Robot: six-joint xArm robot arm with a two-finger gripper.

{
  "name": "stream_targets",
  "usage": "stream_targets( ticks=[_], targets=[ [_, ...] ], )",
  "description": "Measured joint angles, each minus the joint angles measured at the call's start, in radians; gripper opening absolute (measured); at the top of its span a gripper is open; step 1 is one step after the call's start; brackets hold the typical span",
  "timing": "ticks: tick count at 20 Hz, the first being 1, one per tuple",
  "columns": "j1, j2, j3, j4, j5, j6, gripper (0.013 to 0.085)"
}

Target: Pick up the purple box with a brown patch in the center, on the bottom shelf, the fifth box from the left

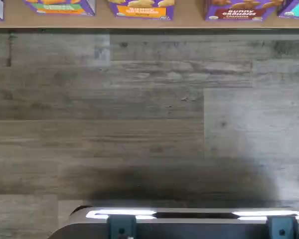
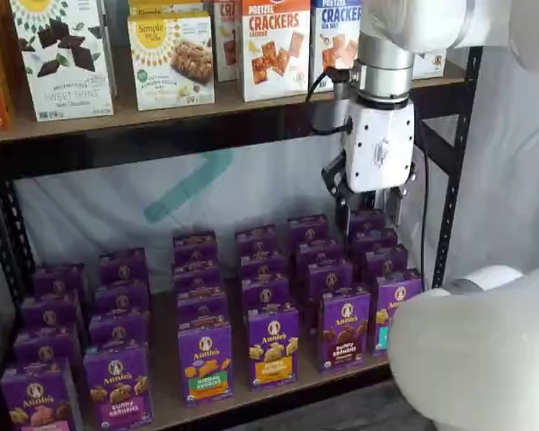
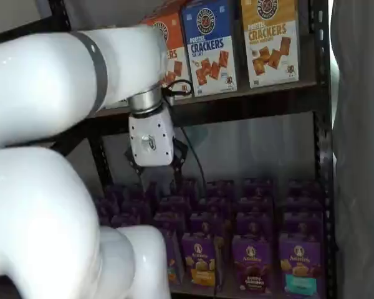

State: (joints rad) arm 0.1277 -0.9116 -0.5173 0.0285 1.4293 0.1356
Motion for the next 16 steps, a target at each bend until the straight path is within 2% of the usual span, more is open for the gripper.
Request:
stream_targets(
  ticks=[5,16],
  targets=[
    [-0.01,0.01,-0.006,0.015,0.011,-0.011,0.085],
    [-0.005,0.035,0.038,-0.028,-0.067,-0.001,0.085]
  ],
)
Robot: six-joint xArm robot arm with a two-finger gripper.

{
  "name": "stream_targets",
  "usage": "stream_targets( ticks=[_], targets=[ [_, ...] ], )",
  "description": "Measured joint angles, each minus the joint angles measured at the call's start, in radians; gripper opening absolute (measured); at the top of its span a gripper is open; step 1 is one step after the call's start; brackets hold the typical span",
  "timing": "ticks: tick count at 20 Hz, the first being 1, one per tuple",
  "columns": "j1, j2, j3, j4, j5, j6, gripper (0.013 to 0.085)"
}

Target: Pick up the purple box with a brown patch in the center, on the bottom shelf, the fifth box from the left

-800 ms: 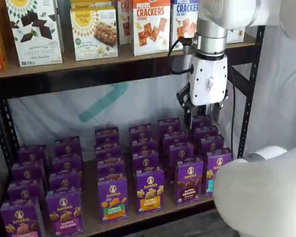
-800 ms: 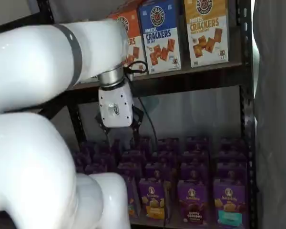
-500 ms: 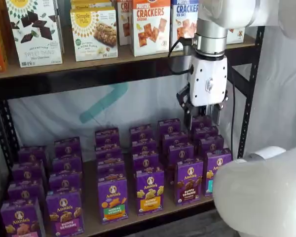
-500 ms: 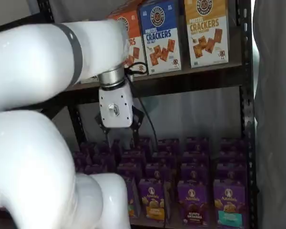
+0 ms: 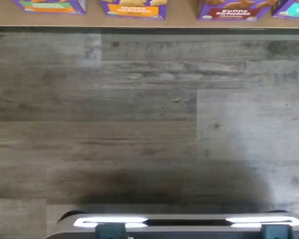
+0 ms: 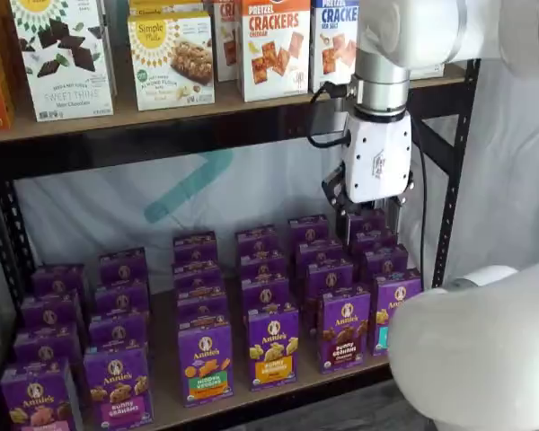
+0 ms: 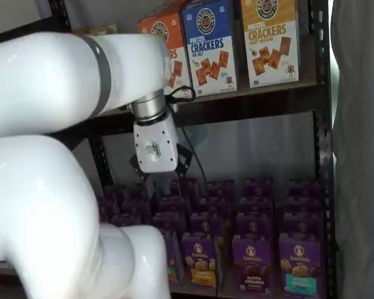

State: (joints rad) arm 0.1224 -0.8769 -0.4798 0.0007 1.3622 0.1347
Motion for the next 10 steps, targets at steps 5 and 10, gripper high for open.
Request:
stream_targets(
  ticks=[5,10],
  targets=[
    [-0.01,0.03,0.042,0.009,-0.074,-0.012,0.085],
    [-0.013,0.076,0.085,0.014,-0.166,-0.017,0.085]
  ],
)
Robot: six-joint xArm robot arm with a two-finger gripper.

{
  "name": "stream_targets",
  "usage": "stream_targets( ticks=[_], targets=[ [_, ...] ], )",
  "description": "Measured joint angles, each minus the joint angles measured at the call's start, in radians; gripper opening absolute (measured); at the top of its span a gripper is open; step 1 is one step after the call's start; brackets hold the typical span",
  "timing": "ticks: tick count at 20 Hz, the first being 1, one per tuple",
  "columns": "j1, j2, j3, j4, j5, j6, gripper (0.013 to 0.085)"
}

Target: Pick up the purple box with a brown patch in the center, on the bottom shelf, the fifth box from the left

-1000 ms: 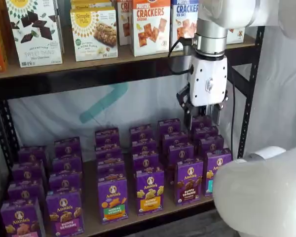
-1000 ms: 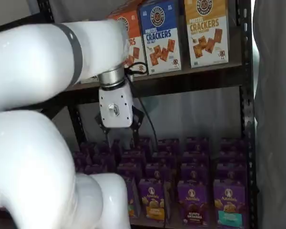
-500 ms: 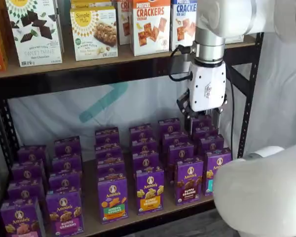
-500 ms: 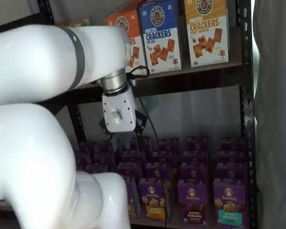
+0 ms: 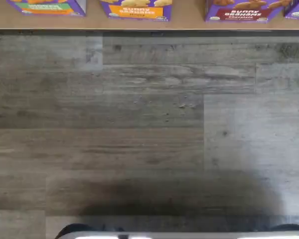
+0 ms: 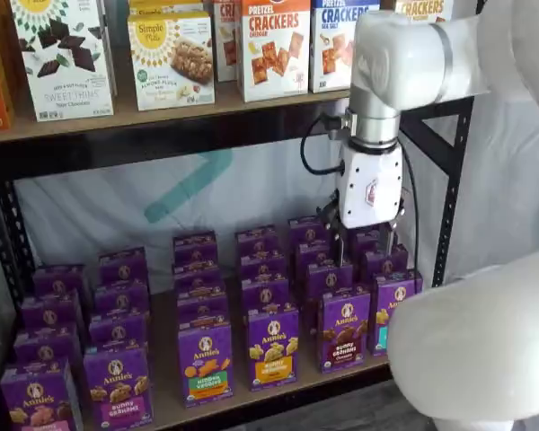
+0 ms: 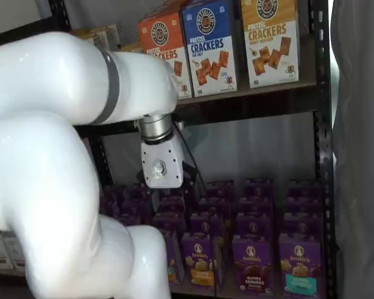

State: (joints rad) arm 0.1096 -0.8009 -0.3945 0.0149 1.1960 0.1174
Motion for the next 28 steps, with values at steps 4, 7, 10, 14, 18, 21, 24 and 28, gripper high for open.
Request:
stream_targets(
  ticks=[4,7,10,14,18,21,24,28],
  targets=[
    [-0.004,0.06,0.029,-0.01,-0.085,-0.001,0.085],
    [-0.016,0.114,0.048,-0.015,-0.157,-0.01,0.085],
    [-0.033,0.185,0.059,-0.013,-0.232,-0.029,0.085],
    [-0.062,0.296,0.065,-0.001,-0.352,-0.066,0.085],
    [-0.087,0.436,0.051,-0.01,-0.474,-0.088,0.085],
    [-0.105,0.524,0.044,-0.007,-0.564,-0.109,0.085],
    [-0.124,0.61,0.029,-0.021,-0.637,-0.116,0.085],
    [-0.156,0.734,0.001,-0.048,-0.739,-0.125,0.085]
  ],
)
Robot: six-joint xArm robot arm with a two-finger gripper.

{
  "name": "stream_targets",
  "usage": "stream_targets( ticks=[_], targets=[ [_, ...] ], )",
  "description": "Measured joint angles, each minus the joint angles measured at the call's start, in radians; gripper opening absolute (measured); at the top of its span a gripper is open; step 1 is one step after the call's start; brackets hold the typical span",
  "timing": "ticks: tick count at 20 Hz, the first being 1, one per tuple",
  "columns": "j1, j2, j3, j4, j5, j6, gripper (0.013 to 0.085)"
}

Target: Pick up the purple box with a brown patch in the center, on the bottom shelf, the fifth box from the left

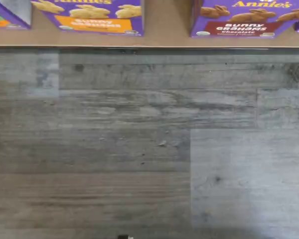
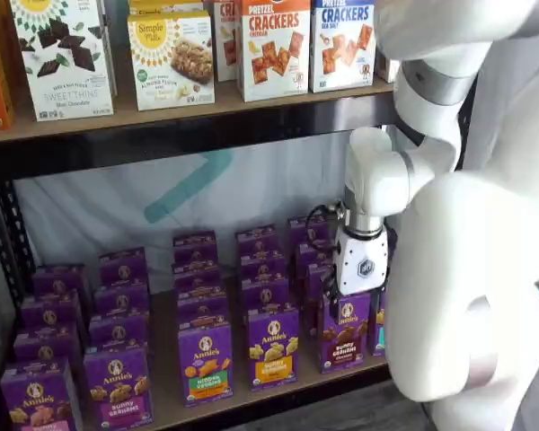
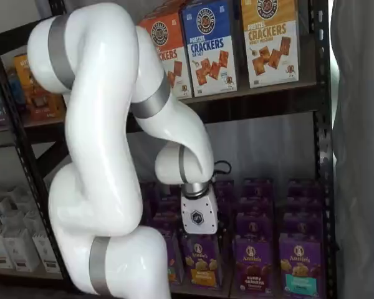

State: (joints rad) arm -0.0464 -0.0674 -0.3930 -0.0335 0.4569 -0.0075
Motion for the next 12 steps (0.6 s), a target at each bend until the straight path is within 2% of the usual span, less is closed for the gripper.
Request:
stream_targets(
  ticks=[3,8,12],
  targets=[
    [-0.023,0.09,-0.028,-0.031,-0.066,0.006,0.085],
    [-0.051,0.215,-0.08,-0.1,-0.144,0.043,0.085],
    [-0.063,0.302,-0.129,-0.125,-0.184,0.055,0.085]
  ],
)
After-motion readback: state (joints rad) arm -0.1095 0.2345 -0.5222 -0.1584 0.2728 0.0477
